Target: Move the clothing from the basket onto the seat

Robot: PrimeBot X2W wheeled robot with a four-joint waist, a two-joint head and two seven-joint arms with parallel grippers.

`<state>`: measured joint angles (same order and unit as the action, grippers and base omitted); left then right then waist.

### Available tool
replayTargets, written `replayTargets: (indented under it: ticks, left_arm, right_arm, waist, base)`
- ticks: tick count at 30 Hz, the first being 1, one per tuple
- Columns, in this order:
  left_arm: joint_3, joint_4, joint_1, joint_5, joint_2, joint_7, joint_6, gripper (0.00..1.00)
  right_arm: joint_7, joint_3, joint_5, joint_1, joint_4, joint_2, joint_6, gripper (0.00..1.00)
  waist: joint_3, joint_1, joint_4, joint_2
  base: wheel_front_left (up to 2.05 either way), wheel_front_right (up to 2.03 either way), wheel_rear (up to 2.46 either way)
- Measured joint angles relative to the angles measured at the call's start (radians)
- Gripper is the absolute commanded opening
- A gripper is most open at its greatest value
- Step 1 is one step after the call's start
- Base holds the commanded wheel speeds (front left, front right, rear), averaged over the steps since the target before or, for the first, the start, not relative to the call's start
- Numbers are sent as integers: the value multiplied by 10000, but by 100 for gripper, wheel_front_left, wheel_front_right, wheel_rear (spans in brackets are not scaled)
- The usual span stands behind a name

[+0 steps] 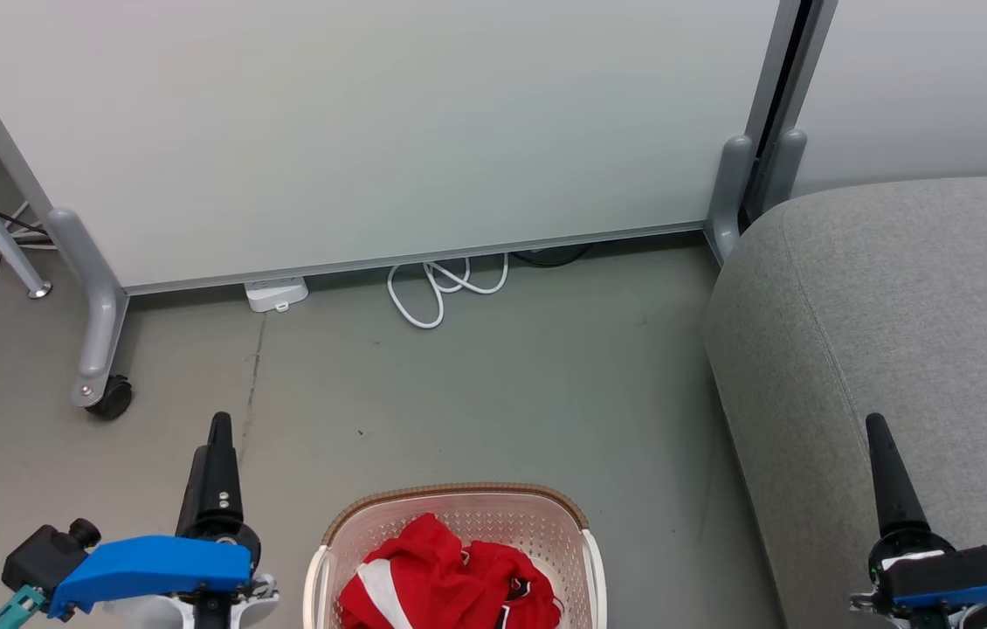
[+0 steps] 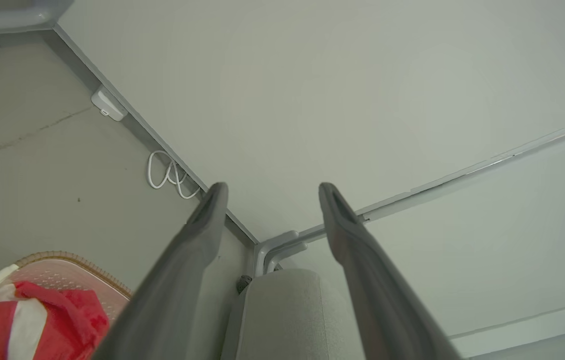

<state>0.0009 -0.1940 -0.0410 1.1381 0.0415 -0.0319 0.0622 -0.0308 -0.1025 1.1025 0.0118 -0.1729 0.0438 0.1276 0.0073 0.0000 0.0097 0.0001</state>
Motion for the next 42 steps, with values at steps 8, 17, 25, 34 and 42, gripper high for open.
replayTargets:
  ticks: [8,17,25,34,42]
  left_arm:
    - [-512,6,19,-2219,61,-282,0,100]
    - [-1032,113,20,-3866,230,-543,-90,100]
    - [-1528,276,19,-5079,451,-775,-144,100]
    - [-1927,326,19,-5967,546,-1037,-219,100]
    - [-2038,190,25,-6464,510,-1248,-178,100]
  right_arm:
    - [-293,48,-1674,-175,194,2,2,100]
    - [-556,35,-2878,-252,462,6,2,100]
    - [-792,38,-3917,-377,639,10,4,100]
    - [-1043,0,-5022,-480,675,12,13,100]
    - [-1254,-17,-5939,-586,675,15,13,100]
  waist:
    - [-13,0,27,0]
    - [-26,0,67,0]
    - [-30,0,102,0]
    - [-59,0,132,0]
    - [-98,0,167,0]
  base:
    - [0,0,0]
    - [0,0,0]
    - [0,0,0]
    - [0,0,0]
    - [0,0,0]
